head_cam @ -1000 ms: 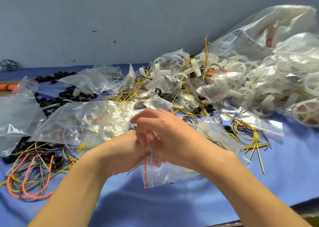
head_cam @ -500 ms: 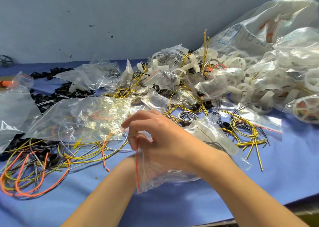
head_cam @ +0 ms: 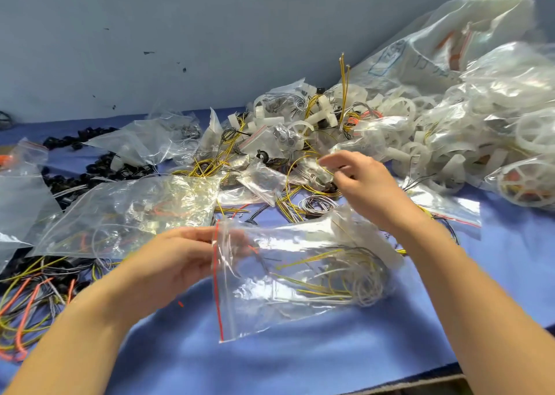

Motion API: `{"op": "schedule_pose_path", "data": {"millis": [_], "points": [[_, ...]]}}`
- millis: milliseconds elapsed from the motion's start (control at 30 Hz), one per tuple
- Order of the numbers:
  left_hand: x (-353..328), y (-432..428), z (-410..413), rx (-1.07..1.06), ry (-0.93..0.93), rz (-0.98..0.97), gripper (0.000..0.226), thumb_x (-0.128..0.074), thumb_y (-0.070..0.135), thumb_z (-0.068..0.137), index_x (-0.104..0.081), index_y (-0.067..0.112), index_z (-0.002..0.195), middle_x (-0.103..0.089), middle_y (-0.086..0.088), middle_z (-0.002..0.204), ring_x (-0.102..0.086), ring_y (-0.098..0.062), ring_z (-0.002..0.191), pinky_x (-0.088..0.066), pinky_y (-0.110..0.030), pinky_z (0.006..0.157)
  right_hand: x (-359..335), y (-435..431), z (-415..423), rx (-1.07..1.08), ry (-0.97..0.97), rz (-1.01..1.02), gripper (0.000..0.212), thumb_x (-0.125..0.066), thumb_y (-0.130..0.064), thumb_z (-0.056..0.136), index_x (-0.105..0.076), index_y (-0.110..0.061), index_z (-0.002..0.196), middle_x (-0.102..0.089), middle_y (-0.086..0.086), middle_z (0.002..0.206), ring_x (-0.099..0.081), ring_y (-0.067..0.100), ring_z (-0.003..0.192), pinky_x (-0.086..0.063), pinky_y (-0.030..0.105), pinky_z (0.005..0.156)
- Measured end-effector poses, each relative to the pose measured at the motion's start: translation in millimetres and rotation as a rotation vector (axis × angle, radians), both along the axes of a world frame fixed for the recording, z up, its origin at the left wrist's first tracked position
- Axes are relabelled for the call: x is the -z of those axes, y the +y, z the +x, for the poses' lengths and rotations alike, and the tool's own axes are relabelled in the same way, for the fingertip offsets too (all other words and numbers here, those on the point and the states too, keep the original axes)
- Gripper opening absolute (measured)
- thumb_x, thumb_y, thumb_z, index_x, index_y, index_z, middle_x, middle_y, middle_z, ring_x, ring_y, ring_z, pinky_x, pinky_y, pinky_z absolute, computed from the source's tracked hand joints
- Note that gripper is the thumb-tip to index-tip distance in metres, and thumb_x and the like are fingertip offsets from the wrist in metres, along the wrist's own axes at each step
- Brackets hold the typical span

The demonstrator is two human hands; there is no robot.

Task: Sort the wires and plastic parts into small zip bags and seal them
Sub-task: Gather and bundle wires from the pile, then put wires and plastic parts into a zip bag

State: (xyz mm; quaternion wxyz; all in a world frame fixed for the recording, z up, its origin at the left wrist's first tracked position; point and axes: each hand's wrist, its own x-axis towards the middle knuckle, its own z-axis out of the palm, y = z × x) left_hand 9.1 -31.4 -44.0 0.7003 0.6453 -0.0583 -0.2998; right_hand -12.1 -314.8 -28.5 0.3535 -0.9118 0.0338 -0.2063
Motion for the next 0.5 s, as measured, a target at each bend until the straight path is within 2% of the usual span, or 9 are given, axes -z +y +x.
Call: {"op": "schedule_pose_path", "data": {"millis": [67,133,233,333,500], "points": [[1,5,11,-0.262,-0.007,-0.057,0.038,-0.035,-0.018,0.085,-0.067,0.001,0.091,-0.074,-0.011,0.084,-0.07,-0.013,0.062,-0.057,-0.018,0.054,16,-22,10,0.082,0.048,-0.017,0.034,-0.049,-0.01,0.095,-0.067,-0.026,0.119,-0.06,0.0,0.117,-0.06,0.015,0.109,-0.039,0.023,0.085],[1,8,17,-0.44,-0.008,-0.176,0.038,-0.031,-0.013,0.089,-0.061,0.009,0.087,-0.068,-0.004,0.07,-0.063,-0.008,0.05,-0.051,-0.015,0.046,30,-34,18,0.125,0.054,-0.047,0.031,-0.054,-0.013,0.096,-0.066,-0.027,0.122,-0.058,0.0,0.114,-0.06,0.018,0.105,-0.04,0.025,0.084],[2,4,23,-0.503,0.014,-0.316,0.037,-0.033,-0.009,0.089,-0.059,0.017,0.082,-0.063,0.002,0.063,-0.057,-0.006,0.047,-0.048,-0.014,0.045,46,-41,29,0.122,0.147,-0.152,0.036,-0.064,-0.022,0.093,-0.062,-0.026,0.128,-0.059,0.005,0.126,-0.059,0.026,0.112,-0.045,0.035,0.094],[-1,-5,24,-0.552,0.038,-0.371,0.04,-0.032,-0.008,0.087,-0.058,0.021,0.079,-0.06,0.005,0.063,-0.053,-0.005,0.045,-0.044,-0.013,0.043,53,-38,37,0.135,0.222,-0.333,0.042,-0.067,-0.034,0.091,-0.059,-0.029,0.132,-0.056,0.001,0.136,-0.054,0.029,0.119,-0.043,0.042,0.1],[-1,-18,23,-0.562,0.031,-0.413,0.041,-0.031,-0.008,0.087,-0.056,0.023,0.077,-0.057,0.006,0.062,-0.05,-0.005,0.045,-0.043,-0.014,0.043,52,-33,42,0.238,0.233,-0.386,0.034,-0.06,-0.043,0.093,-0.058,-0.033,0.125,-0.061,-0.005,0.128,-0.05,0.027,0.117,-0.038,0.041,0.094]]}}
